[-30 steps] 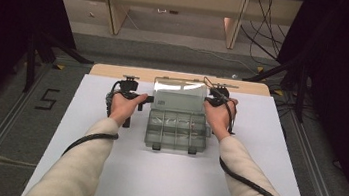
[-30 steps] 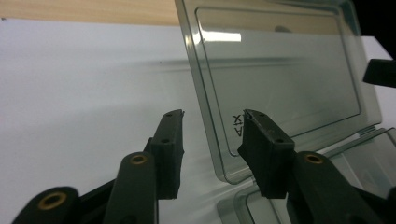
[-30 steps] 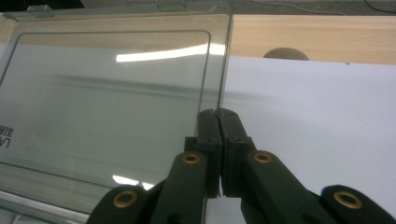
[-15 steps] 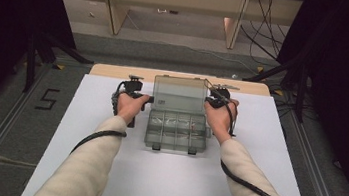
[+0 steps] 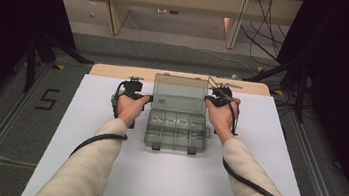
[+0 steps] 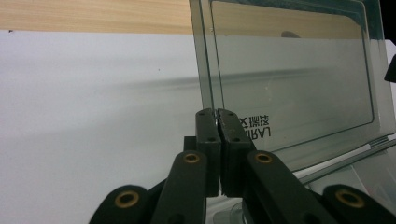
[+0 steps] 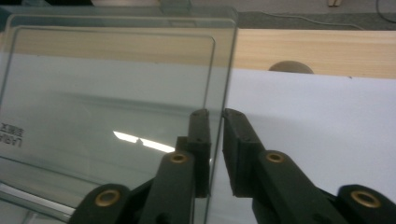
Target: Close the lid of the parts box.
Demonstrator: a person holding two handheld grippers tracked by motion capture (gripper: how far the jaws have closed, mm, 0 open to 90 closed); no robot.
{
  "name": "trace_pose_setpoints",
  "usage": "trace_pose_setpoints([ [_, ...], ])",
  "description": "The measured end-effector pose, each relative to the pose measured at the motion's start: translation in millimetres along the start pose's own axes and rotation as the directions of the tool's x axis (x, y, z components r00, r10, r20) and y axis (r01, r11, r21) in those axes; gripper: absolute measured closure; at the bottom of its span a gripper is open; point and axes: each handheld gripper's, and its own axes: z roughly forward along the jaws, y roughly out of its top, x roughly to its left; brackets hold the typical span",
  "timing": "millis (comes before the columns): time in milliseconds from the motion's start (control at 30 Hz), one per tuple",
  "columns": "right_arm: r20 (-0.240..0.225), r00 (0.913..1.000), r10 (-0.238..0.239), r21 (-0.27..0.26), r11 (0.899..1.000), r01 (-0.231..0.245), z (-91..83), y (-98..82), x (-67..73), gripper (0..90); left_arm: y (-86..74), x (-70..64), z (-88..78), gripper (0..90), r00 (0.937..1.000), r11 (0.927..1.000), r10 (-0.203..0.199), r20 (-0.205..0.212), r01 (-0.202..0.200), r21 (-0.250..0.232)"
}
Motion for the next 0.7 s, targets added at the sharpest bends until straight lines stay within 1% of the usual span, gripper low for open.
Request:
trace_pose_setpoints([
  [33,-0.003,0.9998,0.02,0.009,1.0,-0.02,0.4,3.1,1.4,76.9,-0.2,0.1,-0.3,88.2,1.0,1.0,0.002,0.0,-0.002,-0.002],
  [67,-0.002,1.0,0.002,-0.001,1.0,-0.002,1.1,4.9,0.0,76.4,-0.8,0.2,-0.6,88.3,1.0,1.0,0.003,0.0,-0.003,-0.004],
  [100,0.001,0.9994,0.036,0.013,0.999,-0.036,2.0,9.7,0.3,76.2,-1.0,1.3,-1.4,88.5,0.9999,0.9999,0.014,0.0,-0.014,0.002],
  [133,0.001,0.9994,0.036,0.013,0.999,-0.036,2.0,9.7,0.3,76.2,-1.6,0.6,-0.5,88.5,1.0,0.9999,-0.002,0.003,0.002,-0.015],
  [167,-0.017,0.9976,0.067,0.037,0.997,-0.066,4.9,11.9,-0.5,75.5,-1.7,0.4,-0.5,88.7,1.0,0.9999,-0.003,0.001,0.003,-0.015],
  [200,-0.017,0.9976,0.067,0.037,0.997,-0.066,4.9,11.9,-0.5,75.5,-1.7,1.1,-1.0,88.7,1.0,1.0,0.005,0.001,-0.005,-0.008],
  [233,-0.013,0.9974,0.07,0.042,0.997,-0.07,7.9,14.0,-1.9,76.5,-1.9,1.1,-0.8,88.9,1.0,0.9999,0.0,0.003,0.0,-0.012],
  [267,-0.017,0.997,0.076,0.057,0.996,-0.075,8.6,14.8,-2.7,77.1,-1.8,1.0,-0.9,89.0,1.0,0.9999,-0.004,0.005,0.004,-0.013],
  [300,-0.01,0.9953,0.096,0.059,0.994,-0.095,10.0,15.1,-2.4,78.1,-1.6,1.0,-1.3,89.0,1.0,0.9999,-0.001,0.01,0.001,-0.013],
  [333,-0.006,0.9959,0.091,0.078,0.993,-0.09,10.3,15.3,-3.4,79.1,-1.4,0.6,-1.7,89.1,1.0,0.9999,-0.001,0.009,0.001,-0.016],
  [367,-0.003,0.9956,0.094,0.082,0.992,-0.093,11.8,15.5,-3.7,80.2,-0.9,0.2,-2.3,89.1,1.0,0.9999,0.004,0.007,-0.003,-0.014],
  [433,0.005,0.9954,0.095,0.086,0.992,-0.095,12.6,15.4,-5.3,85.6,-0.3,0.4,-3.0,89.1,0.9999,0.9998,0.005,0.013,-0.005,-0.017],
  [500,0.011,0.9959,0.09,0.09,0.992,-0.09,12.8,15.1,-5.8,87.2,-0.1,1.1,-3.2,89.1,0.9998,0.9999,0.009,0.015,-0.009,-0.015],
  [533,0.013,0.9983,0.056,0.087,0.995,-0.057,13.0,14.4,-7.3,87.8,0.3,0.9,-2.8,88.9,0.9998,0.9997,0.016,0.014,-0.016,-0.021],
  [567,0.016,0.9984,0.054,0.082,0.995,-0.055,12.9,14.2,-7.0,88.0,0.3,0.9,-2.8,88.8,0.9998,0.9997,0.016,0.014,-0.016,-0.021],
  [633,0.02,0.9983,0.055,0.079,0.995,-0.057,12.1,14.0,-6.1,88.1,0.6,0.6,-2.6,88.5,0.9995,0.9995,0.03,0.01,-0.03,-0.015],
  [667,0.027,0.9944,0.102,0.073,0.992,-0.104,11.0,14.1,-2.1,88.3,0.7,0.9,-2.2,88.3,0.9993,0.9993,0.036,0.013,-0.036,-0.01],
  [700,0.031,0.997,0.072,0.061,0.995,-0.074,8.8,13.4,-1.8,88.5,0.6,1.3,-2.1,87.6,0.9992,0.9993,0.038,0.015,-0.038,-0.006],
])
